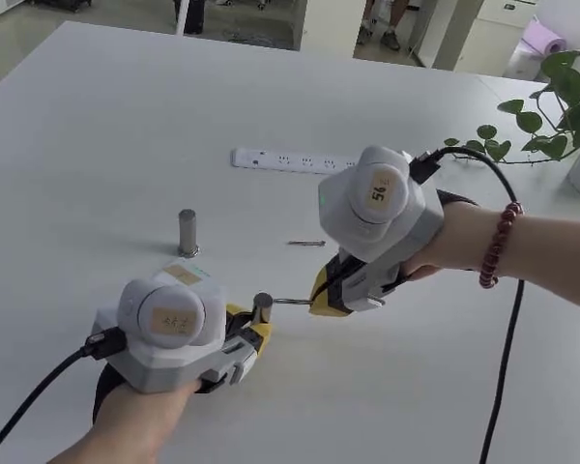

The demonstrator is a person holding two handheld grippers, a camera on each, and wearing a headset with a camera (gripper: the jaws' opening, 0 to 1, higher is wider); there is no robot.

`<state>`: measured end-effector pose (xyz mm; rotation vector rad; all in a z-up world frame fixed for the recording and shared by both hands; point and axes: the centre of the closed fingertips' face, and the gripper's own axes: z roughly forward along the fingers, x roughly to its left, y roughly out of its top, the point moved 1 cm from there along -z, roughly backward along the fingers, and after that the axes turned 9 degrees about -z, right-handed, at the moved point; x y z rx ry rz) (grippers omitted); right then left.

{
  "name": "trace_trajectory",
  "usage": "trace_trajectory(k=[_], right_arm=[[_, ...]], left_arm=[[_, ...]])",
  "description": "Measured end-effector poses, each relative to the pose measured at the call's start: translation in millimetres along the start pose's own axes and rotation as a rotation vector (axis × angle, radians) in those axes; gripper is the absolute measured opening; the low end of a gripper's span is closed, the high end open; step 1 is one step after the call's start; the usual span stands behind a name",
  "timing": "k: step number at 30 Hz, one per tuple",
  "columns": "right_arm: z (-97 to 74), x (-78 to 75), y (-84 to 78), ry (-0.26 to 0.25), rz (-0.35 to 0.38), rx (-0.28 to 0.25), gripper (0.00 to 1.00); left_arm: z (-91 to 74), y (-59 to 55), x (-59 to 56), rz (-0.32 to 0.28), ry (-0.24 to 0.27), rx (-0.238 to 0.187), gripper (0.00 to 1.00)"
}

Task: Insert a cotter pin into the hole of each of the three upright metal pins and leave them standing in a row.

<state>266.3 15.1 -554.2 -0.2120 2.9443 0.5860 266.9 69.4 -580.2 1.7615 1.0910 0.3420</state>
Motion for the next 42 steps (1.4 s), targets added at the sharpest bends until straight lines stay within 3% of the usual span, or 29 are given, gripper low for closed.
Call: trace_trajectory(k=[26,29,42], right_arm=[[3.0,2.7,-1.0,0.021,0.016,-0.016,0.0],[2.9,4.1,3.1,0.027,0.025,-0.039,0.0],[8.7,0.1,6.1,0.027,-0.008,-0.028,0.0]], left_arm=[[2.0,0.0,0.9,-0.007,-0.009,0.006,0.12],[2.1,0.1,1.2,-0.004,-0.009,0.007,0.12],[1.9,0.4,1.4,-0.006,-0.009,0.01,0.12]])
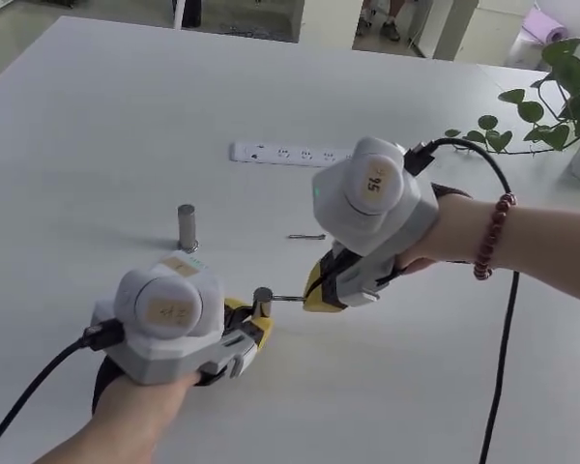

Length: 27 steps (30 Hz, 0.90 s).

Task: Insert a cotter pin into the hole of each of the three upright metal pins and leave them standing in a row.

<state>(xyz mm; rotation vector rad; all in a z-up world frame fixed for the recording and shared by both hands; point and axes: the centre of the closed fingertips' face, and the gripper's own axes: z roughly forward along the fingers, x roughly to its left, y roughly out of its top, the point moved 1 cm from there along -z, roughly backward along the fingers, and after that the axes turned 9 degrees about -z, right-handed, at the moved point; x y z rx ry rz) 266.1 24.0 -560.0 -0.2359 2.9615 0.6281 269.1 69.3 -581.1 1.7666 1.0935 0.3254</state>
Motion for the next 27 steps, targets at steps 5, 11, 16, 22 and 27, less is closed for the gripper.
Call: trace_trajectory(k=[5,11,16,22,27], right_arm=[[2.6,-0.7,3.6,0.005,-0.014,-0.002,0.0],[4.7,-1.2,7.9,0.006,-0.01,-0.011,0.0],[6.8,-2.4,12.5,0.007,0.01,-0.028,0.0],[7.8,-2.1,18.8,0.006,0.034,-0.053,0.0],[8.1,-3.6,22.0,-0.007,0.057,-0.076,0.0]], left_arm=[[0.2,-0.6,0.2,-0.005,-0.002,0.001,0.12],[0.4,-1.4,0.2,-0.018,-0.003,0.001,0.12],[0.5,-1.7,0.2,-0.05,-0.002,-0.004,0.12],[0.4,-2.1,0.5,-0.054,0.003,-0.004,0.12],[0.3,-2.3,0.4,-0.055,0.005,-0.007,0.12]])
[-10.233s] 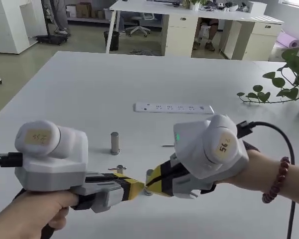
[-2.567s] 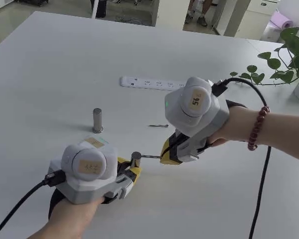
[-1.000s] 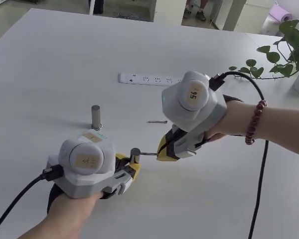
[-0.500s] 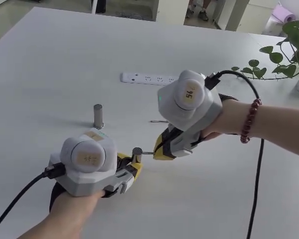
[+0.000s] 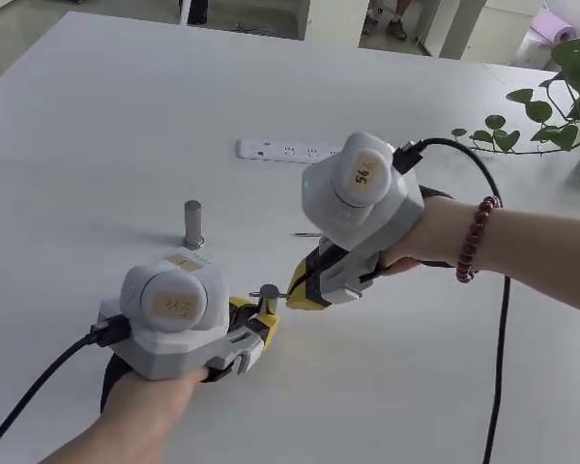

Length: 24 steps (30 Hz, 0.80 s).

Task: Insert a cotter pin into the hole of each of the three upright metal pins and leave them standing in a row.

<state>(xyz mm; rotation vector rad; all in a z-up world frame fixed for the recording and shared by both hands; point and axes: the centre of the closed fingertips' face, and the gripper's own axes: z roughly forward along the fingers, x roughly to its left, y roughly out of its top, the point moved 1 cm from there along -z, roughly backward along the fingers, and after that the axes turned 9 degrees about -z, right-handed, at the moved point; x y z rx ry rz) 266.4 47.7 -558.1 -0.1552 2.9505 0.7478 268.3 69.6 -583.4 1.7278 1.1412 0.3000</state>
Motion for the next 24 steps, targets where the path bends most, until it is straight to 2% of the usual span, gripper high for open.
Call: trace_trajectory(k=[5,9,14,18,24], right_arm=[[-1.6,-0.2,0.5,0.005,0.03,-0.012,0.0],[-8.9,-1.1,2.3,-0.004,0.045,-0.041,0.03],[-13.5,-0.1,-4.3,0.002,0.061,-0.037,0.04],[-10.8,4.6,-10.2,0.009,0.052,-0.02,0.01],[-10.2,2.2,-6.1,-0.005,0.049,-0.038,0.0]], left_arm=[[0.4,0.0,0.1,-0.003,0.0,0.0,0.12],[0.2,-0.3,0.0,-0.004,-0.001,0.001,0.12],[0.2,-0.5,-0.2,-0.013,0.001,0.0,0.12],[0.2,-0.5,-0.4,-0.011,0.0,0.0,0.12],[0.2,-0.8,-0.1,-0.014,0.005,-0.003,0.12]])
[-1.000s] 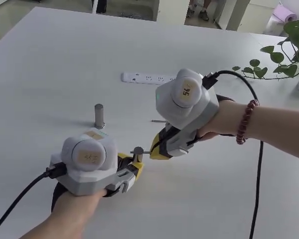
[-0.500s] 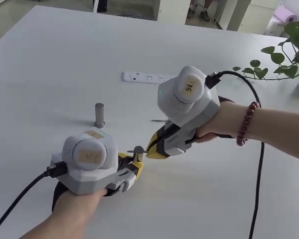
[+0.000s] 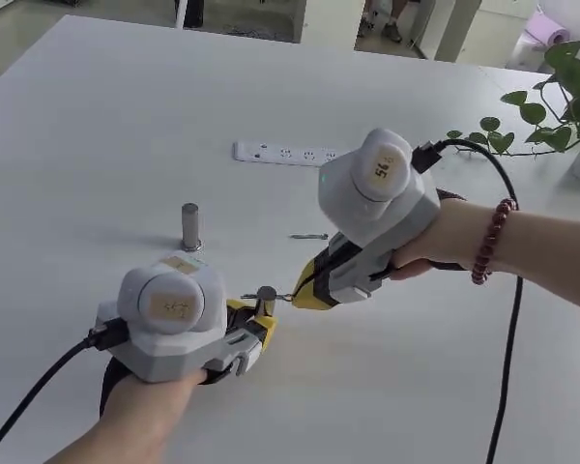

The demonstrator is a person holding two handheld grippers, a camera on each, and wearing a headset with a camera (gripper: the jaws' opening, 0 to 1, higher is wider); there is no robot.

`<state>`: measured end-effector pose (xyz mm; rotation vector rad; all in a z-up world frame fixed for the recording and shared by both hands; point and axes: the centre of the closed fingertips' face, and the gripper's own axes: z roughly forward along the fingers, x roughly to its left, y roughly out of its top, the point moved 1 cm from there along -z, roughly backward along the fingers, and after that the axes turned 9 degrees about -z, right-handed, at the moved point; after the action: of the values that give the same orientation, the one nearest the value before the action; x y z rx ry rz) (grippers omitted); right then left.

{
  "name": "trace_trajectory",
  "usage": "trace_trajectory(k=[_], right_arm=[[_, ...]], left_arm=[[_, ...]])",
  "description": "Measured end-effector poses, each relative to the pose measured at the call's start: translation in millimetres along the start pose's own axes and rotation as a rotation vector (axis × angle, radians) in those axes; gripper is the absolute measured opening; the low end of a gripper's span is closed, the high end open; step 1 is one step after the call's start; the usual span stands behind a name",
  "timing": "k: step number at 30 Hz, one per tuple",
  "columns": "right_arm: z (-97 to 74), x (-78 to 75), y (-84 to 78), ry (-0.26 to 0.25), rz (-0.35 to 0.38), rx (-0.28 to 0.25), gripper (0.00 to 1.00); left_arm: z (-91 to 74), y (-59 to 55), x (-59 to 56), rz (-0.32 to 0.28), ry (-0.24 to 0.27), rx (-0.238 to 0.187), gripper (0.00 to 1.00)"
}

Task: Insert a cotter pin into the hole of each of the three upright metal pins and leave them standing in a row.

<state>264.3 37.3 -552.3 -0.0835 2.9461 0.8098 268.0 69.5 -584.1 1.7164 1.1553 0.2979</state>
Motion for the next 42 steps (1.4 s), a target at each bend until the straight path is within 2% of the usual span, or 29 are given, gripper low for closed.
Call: trace_trajectory(k=[14,18,23,31,33,35,42], right_arm=[[3.1,-0.1,5.5,0.004,0.01,-0.005,0.0],[2.1,0.2,4.9,0.003,0.02,-0.007,0.0],[0.3,-0.1,3.9,-0.004,0.023,-0.014,0.02],[1.0,-2.8,18.9,-0.017,0.021,-0.082,0.15],[2.8,-2.4,23.3,-0.017,0.023,-0.098,0.16],[6.1,-2.3,27.3,-0.015,0.029,-0.11,0.17],[15.8,-1.4,30.3,-0.008,0.004,-0.093,0.15]], left_arm=[[-0.1,-0.2,0.3,-0.001,0.003,-0.002,0.12],[0.3,-4.0,1.2,0.008,0.01,0.026,0.12],[-0.7,-7.1,3.9,0.016,0.026,0.042,0.14],[-12.8,-6.0,6.0,0.022,0.028,0.049,0.18],[-16.4,-6.8,5.5,0.033,0.021,0.054,0.2],[-19.4,-8.6,6.1,0.068,0.009,0.069,0.22],[-31.8,-2.2,8.5,0.081,-0.016,0.06,0.27]])
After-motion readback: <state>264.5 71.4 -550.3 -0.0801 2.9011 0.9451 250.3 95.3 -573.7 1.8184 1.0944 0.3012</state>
